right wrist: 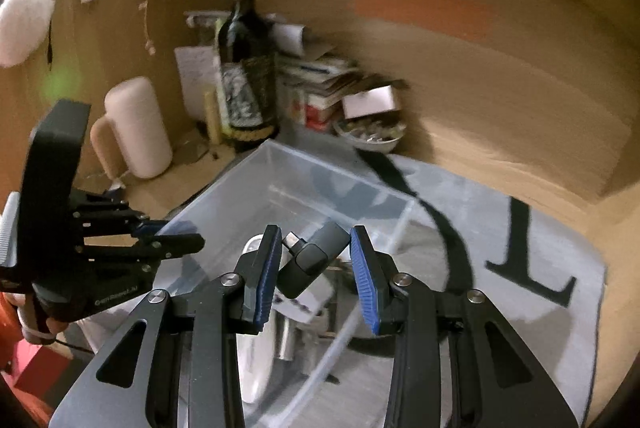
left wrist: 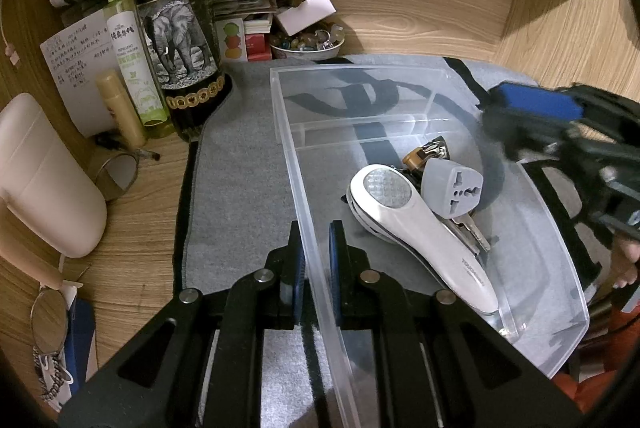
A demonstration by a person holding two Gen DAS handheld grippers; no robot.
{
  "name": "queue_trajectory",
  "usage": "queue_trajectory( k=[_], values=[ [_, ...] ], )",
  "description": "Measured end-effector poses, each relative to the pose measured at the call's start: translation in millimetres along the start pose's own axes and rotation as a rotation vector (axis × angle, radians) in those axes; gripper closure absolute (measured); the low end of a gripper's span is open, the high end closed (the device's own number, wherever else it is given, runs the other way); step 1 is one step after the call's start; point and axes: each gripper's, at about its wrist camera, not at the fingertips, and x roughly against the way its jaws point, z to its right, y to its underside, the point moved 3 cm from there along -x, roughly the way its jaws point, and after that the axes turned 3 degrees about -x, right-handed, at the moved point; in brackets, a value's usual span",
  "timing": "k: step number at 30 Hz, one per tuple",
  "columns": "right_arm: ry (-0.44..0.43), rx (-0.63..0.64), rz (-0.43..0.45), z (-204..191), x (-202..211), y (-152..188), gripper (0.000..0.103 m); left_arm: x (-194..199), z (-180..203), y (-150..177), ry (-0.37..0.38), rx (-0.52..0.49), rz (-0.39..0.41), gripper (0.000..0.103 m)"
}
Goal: Organize rigid objects
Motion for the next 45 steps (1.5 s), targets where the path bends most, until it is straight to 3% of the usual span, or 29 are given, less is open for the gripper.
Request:
queue_trajectory(
  k=[8, 17, 22, 24, 26, 28, 31, 34, 45],
  values=[
    [-0.053, 0.043, -0.118, -13, -36, 5, 0.071, 0, 0, 0, 0.002, 0.002, -0.001, 0.094],
    [-0.052, 0.028, -0.157, -12, -47, 6, 0.070, 0, -1, 1, 0.005, 0.005, -0.003, 0.094],
    [-0.037, 0.027, -0.151, -10, -45, 6, 0.046, 0, -1, 1, 0.004, 0.005, -0.005, 0.094],
    [-0.035, 0.026, -0.138, -10, -42, 5, 0.046, 1, -2, 1, 0.001, 0.003, -0.003, 0.093],
    [-0.039, 0.023, -0.134, -9, -38, 4, 0.045, 4, -2, 2, -0.013, -0.001, 0.004, 0.088],
    [-0.040, 0.017, -0.126, -8, -34, 3, 0.040, 8, -3, 2, -0.030, -0.006, 0.016, 0.073],
    [-0.034, 0.007, -0.094, -7, -23, 3, 0.029, 18, -3, 0, -0.058, -0.022, 0.045, 0.060],
    [-0.023, 0.005, -0.061, -7, -9, 4, 0.028, 31, -1, -4, -0.077, -0.027, 0.086, 0.047],
    [0.058, -0.049, 0.101, 5, 60, 12, 0.008, 88, 36, -12, -0.083, -0.067, 0.302, 0.014]
  ],
)
